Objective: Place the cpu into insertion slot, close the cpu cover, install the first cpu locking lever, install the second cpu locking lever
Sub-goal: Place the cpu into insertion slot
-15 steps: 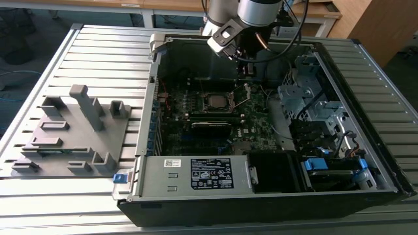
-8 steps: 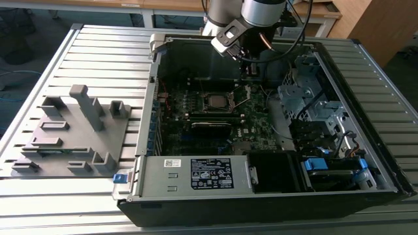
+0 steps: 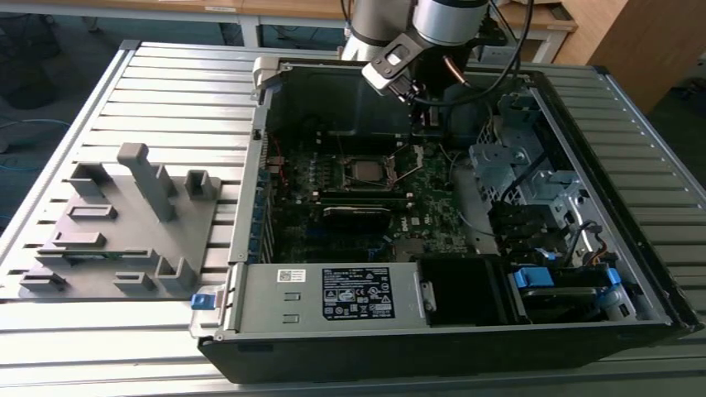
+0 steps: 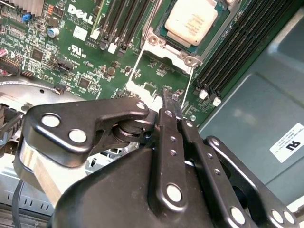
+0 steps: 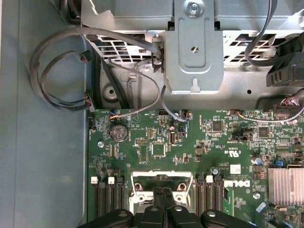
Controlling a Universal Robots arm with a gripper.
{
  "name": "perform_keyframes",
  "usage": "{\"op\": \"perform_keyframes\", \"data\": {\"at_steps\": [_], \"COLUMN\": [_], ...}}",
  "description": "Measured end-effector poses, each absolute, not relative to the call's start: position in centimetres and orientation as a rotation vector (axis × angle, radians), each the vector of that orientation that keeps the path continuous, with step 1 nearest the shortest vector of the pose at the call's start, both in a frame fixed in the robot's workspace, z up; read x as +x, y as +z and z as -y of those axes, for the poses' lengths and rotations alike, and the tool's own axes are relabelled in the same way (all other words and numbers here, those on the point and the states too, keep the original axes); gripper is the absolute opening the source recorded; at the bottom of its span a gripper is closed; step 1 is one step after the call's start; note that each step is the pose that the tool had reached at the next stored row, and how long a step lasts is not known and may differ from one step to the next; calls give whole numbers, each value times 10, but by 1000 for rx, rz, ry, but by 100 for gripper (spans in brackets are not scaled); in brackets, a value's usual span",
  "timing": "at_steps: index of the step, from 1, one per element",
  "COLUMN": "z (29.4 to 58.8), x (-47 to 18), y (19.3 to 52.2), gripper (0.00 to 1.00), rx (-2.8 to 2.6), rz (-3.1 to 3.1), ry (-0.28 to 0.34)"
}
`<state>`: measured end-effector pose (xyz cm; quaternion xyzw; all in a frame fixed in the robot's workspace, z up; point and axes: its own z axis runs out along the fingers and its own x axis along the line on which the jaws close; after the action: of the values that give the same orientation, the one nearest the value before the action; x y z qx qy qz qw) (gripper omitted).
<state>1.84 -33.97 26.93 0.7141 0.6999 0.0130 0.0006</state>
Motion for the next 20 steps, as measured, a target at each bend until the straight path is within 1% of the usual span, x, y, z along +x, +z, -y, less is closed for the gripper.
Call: {"op": "perform_keyframes", "data": {"at_steps": [20], "z": [340], "x": [44], "y": [269], "gripper": [10], "rx": [2243], "rz": [-2198], "ry": [41]}}
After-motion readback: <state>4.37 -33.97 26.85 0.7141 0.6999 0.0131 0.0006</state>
